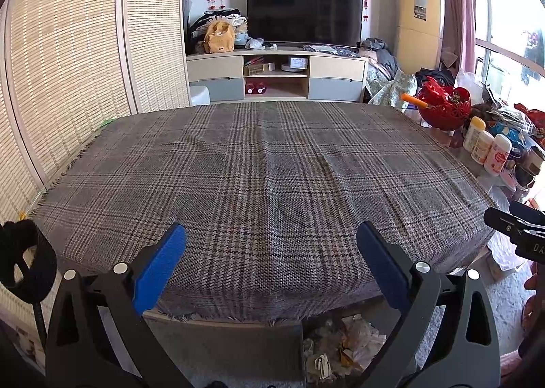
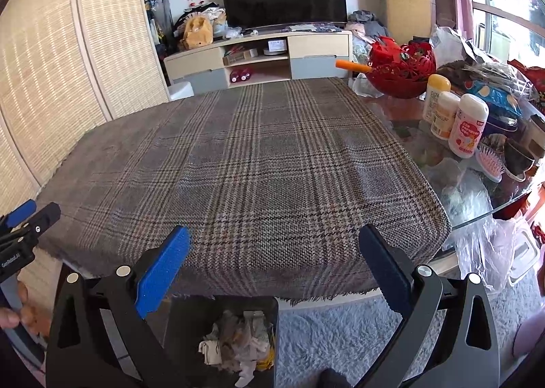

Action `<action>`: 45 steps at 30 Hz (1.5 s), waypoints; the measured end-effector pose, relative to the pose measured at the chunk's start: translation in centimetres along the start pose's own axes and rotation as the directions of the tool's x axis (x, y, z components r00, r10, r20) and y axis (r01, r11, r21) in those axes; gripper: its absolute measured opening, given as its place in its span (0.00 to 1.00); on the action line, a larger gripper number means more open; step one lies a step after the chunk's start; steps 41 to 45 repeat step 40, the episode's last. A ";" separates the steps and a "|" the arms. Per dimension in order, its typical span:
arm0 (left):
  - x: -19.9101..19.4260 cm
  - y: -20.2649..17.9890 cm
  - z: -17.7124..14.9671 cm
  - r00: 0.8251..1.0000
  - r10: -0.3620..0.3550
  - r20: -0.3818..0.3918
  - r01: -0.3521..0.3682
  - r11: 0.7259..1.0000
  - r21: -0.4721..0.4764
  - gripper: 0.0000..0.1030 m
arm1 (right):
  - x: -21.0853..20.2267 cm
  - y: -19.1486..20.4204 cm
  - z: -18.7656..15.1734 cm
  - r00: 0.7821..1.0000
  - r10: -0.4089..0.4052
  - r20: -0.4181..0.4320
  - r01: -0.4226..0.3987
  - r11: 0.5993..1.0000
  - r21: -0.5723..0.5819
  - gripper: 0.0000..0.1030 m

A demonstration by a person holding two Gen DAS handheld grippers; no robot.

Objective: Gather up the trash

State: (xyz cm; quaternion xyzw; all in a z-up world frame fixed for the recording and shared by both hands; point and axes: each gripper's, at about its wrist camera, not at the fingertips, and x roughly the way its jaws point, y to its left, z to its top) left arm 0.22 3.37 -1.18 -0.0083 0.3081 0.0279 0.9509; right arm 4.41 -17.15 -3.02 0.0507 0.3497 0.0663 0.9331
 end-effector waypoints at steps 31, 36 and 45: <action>-0.6 -0.2 0.3 0.998 0.045 0.045 -0.046 0.999 0.019 0.92 | 0.1 0.5 -0.3 1.000 0.015 -0.022 -0.016 1.000 -0.016 0.97; 0.2 0.2 0.2 0.999 0.033 -0.003 -0.033 0.999 -0.001 0.92 | 0.2 0.4 -0.3 1.000 0.018 -0.023 -0.018 1.000 -0.012 0.97; 0.2 0.4 0.3 1.000 0.026 -0.011 -0.026 1.000 -0.004 0.92 | 0.2 0.5 -0.3 0.999 0.020 -0.025 -0.020 1.000 -0.013 0.97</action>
